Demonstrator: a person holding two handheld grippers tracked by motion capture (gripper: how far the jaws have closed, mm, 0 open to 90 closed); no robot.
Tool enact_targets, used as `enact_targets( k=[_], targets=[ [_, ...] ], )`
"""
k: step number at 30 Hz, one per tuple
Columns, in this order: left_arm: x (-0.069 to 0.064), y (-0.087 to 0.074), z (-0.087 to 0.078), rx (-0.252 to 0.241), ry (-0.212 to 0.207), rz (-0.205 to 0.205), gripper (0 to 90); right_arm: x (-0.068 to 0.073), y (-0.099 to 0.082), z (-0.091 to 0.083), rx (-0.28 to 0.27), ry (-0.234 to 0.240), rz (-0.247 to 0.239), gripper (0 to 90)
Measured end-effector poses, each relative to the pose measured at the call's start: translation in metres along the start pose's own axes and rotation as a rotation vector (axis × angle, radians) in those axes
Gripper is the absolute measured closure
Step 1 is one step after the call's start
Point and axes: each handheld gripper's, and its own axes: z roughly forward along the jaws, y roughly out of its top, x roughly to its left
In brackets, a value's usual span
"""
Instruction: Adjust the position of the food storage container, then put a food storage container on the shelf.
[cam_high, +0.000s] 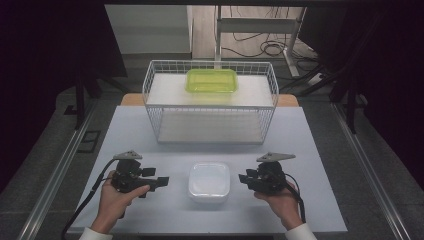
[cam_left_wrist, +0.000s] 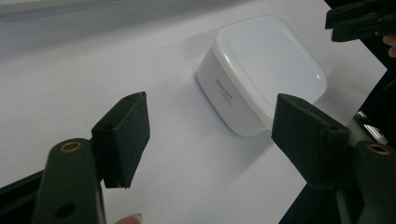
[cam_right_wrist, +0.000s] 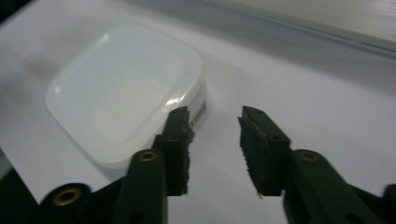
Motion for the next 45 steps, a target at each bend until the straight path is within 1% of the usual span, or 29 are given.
enact_targets(
  k=[3, 6, 8, 10, 13, 15, 20, 22, 24, 26, 27, 31, 34, 36, 37, 39, 40, 42, 44, 45],
  targets=[
    [0.000, 0.000, 0.001, 0.004, -0.003, -0.003, 27.1, -0.006, 0.000, -0.006, -0.025, 0.013, 0.040, 46.0],
    [-0.001, 0.000, 0.001, 0.004, -0.015, -0.009, 27.0, -0.011, 0.000, -0.009, -0.029, 0.025, 0.069, 41.4],
    [-0.001, 0.000, 0.003, 0.010, -0.020, -0.012, 26.8, -0.013, -0.001, -0.009, -0.030, 0.041, 0.087, 40.0],
    [-0.001, -0.001, 0.004, 0.019, -0.024, -0.013, 26.6, -0.014, -0.001, -0.009, -0.030, 0.045, 0.091, 39.5],
    [-0.001, -0.001, 0.007, 0.026, -0.026, -0.014, 26.5, -0.012, 0.000, -0.009, -0.030, 0.052, 0.075, 38.4],
    [-0.002, -0.001, 0.008, 0.026, -0.031, -0.019, 26.4, -0.011, 0.000, -0.009, -0.032, 0.059, 0.076, 37.7],
    [-0.003, 0.000, 0.011, 0.010, -0.057, -0.047, 26.4, -0.010, -0.001, -0.008, -0.039, 0.079, 0.094, 36.7],
    [-0.004, -0.001, 0.015, 0.006, -0.062, -0.049, 27.1, -0.010, -0.002, -0.008, -0.037, 0.087, 0.098, 37.1],
    [-0.005, -0.002, 0.021, 0.015, -0.075, -0.050, 27.8, -0.010, -0.002, -0.005, -0.035, 0.097, 0.102, 37.7],
    [-0.005, -0.003, 0.026, 0.020, -0.071, -0.058, 28.4, -0.009, -0.002, -0.003, -0.025, 0.106, 0.106, 38.0],
    [-0.005, -0.003, 0.027, 0.020, -0.078, -0.058, 28.5, -0.009, -0.003, -0.001, -0.025, 0.113, 0.112, 38.1],
    [-0.006, -0.002, 0.029, 0.004, -0.103, -0.085, 29.8, -0.008, -0.002, 0.002, -0.025, 0.133, 0.122, 38.1],
    [-0.006, -0.002, 0.030, 0.002, -0.123, -0.109, 30.7, -0.008, -0.001, 0.002, -0.033, 0.148, 0.134, 38.6],
    [-0.006, -0.001, 0.033, 0.004, -0.136, -0.132, 31.6, -0.007, 0.000, 0.003, -0.038, 0.154, 0.138, 39.1],
    [-0.007, 0.000, 0.036, 0.007, -0.146, -0.143, 32.0, -0.007, 0.000, 0.004, -0.037, 0.158, 0.145, 39.4],
    [-0.009, 0.002, 0.041, 0.024, -0.144, -0.141, 32.3, -0.005, 0.001, 0.007, -0.033, 0.166, 0.151, 39.8],
    [-0.011, 0.004, 0.044, 0.027, -0.152, -0.149, 32.5, -0.005, 0.001, 0.008, -0.032, 0.170, 0.152, 40.0],
    [-0.013, 0.010, 0.049, 0.030, -0.185, -0.164, 32.9, -0.003, 0.002, 0.012, -0.026, 0.177, 0.162, 40.3],
    [-0.013, 0.017, 0.053, 0.035, -0.198, -0.174, 33.2, -0.002, 0.002, 0.016, -0.021, 0.182, 0.174, 40.4],
    [-0.012, 0.020, 0.055, 0.036, -0.201, -0.173, 33.6, -0.001, 0.003, 0.018, -0.018, 0.185, 0.176, 40.6]
  ],
)
